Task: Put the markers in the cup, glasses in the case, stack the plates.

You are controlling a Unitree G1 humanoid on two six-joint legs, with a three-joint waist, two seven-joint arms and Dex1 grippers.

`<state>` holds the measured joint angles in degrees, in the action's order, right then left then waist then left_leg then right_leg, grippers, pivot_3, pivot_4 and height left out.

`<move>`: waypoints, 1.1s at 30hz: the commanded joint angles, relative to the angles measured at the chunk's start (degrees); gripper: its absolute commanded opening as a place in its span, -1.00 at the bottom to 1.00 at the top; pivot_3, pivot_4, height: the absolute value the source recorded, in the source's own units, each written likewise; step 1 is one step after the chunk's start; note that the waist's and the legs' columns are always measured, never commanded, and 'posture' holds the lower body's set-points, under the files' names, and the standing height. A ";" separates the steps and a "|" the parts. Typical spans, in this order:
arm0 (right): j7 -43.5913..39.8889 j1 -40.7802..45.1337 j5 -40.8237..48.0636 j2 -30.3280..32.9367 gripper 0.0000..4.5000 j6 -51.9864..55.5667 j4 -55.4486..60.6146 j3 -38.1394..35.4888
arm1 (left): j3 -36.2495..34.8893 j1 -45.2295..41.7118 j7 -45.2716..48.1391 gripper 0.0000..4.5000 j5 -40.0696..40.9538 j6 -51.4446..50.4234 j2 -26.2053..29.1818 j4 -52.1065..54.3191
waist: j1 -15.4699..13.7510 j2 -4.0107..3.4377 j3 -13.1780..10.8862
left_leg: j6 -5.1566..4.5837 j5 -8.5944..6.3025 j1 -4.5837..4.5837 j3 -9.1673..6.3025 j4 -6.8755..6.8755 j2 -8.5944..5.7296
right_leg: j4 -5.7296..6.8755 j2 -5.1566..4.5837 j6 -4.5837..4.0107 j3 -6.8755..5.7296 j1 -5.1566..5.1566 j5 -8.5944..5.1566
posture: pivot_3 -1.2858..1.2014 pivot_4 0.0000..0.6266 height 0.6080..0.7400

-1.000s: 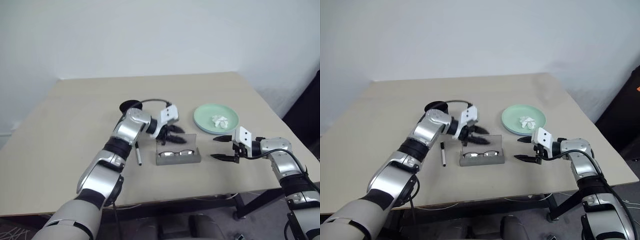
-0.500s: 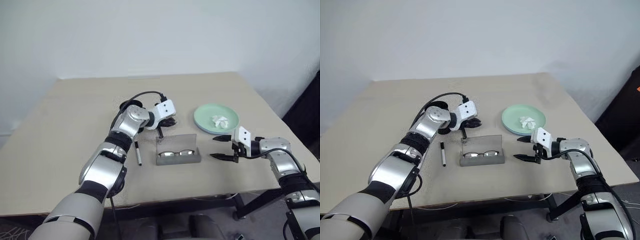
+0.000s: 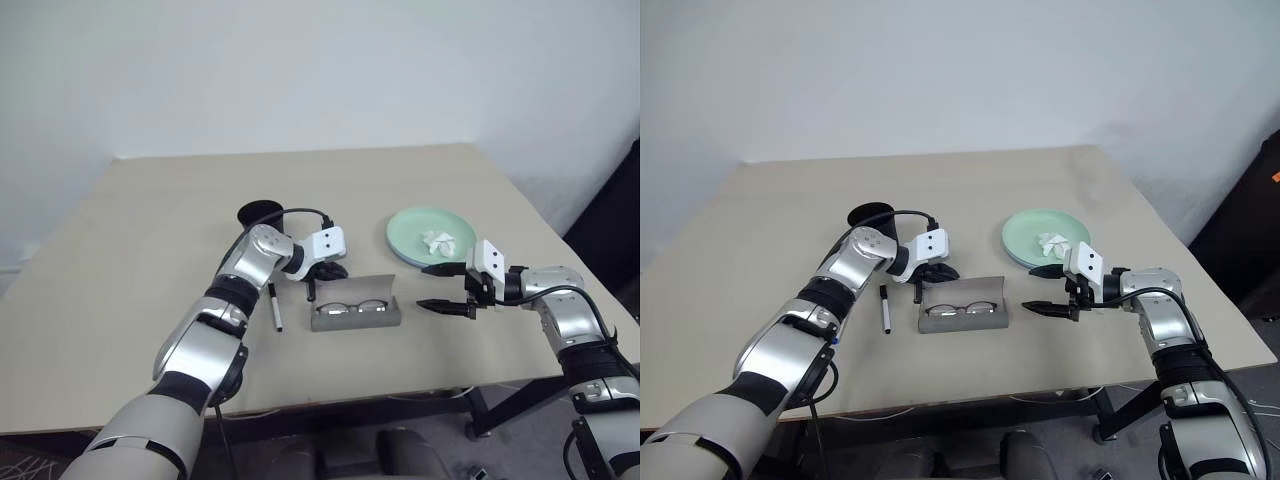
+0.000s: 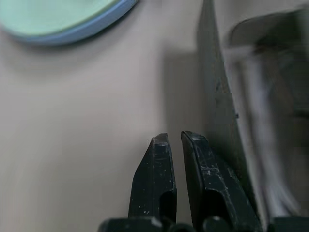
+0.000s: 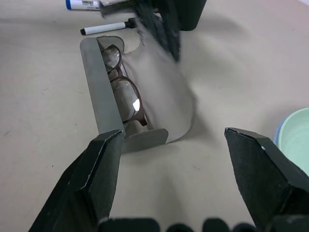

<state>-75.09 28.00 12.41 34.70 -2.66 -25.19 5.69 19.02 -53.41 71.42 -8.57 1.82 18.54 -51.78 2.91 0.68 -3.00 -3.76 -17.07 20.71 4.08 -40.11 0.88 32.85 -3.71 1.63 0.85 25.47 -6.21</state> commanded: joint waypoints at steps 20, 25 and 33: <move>0.87 2.36 1.06 -0.86 0.63 -0.38 1.59 -1.42 | -12.34 23.49 -14.17 -0.85 9.57 -23.41 4.94 47.39 | -0.02 -0.01 0.01 | -0.01 0.01 -0.11 -0.10 -0.05 0.10 | 0.09 -0.02 0.00 0.07 0.01 0.00 | 0.03 -1.00 1.00; -0.11 2.35 1.88 -1.37 0.63 -0.14 1.48 -1.49 | -19.16 30.69 -32.14 -0.85 7.85 -35.72 -0.17 60.76 | -0.05 -0.02 0.02 | 0.00 0.00 -0.16 -0.11 -0.05 0.09 | 0.10 -0.05 0.02 0.06 -0.02 0.01 | 0.03 -1.00 1.00; -1.26 4.53 1.00 -4.20 0.63 -1.26 -2.20 -0.21 | -18.90 40.33 -53.77 -0.85 -1.37 -52.48 -7.03 72.91 | 0.00 -0.01 0.03 | 0.03 0.01 -0.21 -0.07 -0.05 0.09 | 0.13 -0.02 0.01 0.05 -0.05 0.01 | 0.03 -1.00 1.00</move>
<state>-75.90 29.95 12.49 31.03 -2.78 -27.41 5.81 1.36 -11.85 22.03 -8.66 -47.61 12.81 17.92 2.91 0.68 -2.96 -3.72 -17.05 20.50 4.01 -40.16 0.97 32.98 -3.75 1.64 0.90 25.41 -6.20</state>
